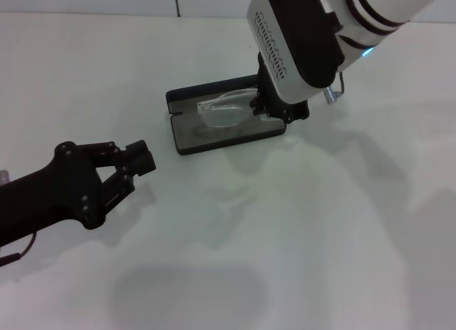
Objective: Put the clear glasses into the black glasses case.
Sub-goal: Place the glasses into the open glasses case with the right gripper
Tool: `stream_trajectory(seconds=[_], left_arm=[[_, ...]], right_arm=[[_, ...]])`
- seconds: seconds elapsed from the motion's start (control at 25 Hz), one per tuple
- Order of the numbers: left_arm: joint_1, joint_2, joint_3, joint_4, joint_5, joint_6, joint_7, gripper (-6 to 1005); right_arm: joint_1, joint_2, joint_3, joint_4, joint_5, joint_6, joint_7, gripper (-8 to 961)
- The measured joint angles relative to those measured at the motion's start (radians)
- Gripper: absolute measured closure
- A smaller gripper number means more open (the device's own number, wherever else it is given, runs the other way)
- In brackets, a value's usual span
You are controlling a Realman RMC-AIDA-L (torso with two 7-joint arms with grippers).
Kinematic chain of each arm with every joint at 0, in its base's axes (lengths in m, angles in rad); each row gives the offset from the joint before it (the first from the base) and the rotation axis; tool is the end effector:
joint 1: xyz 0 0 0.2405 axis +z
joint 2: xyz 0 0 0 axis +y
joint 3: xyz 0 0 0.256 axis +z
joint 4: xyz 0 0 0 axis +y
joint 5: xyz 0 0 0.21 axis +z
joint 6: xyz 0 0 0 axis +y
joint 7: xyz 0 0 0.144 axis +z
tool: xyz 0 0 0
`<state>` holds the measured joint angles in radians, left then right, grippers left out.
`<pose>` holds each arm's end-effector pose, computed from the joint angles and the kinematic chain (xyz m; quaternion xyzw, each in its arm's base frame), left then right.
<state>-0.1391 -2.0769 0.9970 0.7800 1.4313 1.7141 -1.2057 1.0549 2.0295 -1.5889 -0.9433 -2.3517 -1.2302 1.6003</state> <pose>-0.2800 0.2415 0.0241 -0.8859 -0.1666 -0.3951 0.1770 0.0614 0.4145 -0.0631 -0.9395 -0.2806 -0.1795 0.0795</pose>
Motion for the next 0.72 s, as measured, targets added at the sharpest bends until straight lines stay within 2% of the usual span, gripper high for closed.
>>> stream_trajectory(seconds=[0.28, 0.72], left_arm=[[-0.005, 0.000, 0.000, -0.009, 0.000, -0.013, 0.000, 856], [-0.005, 0.000, 0.000, -0.010, 0.000, -0.019, 0.000, 856]], right_arm=[[-0.004, 0.000, -0.084, 0.024, 0.001, 0.074, -0.002, 898], [0.007, 0.000, -0.067, 0.039, 0.059, 0.067, 0.026, 894]])
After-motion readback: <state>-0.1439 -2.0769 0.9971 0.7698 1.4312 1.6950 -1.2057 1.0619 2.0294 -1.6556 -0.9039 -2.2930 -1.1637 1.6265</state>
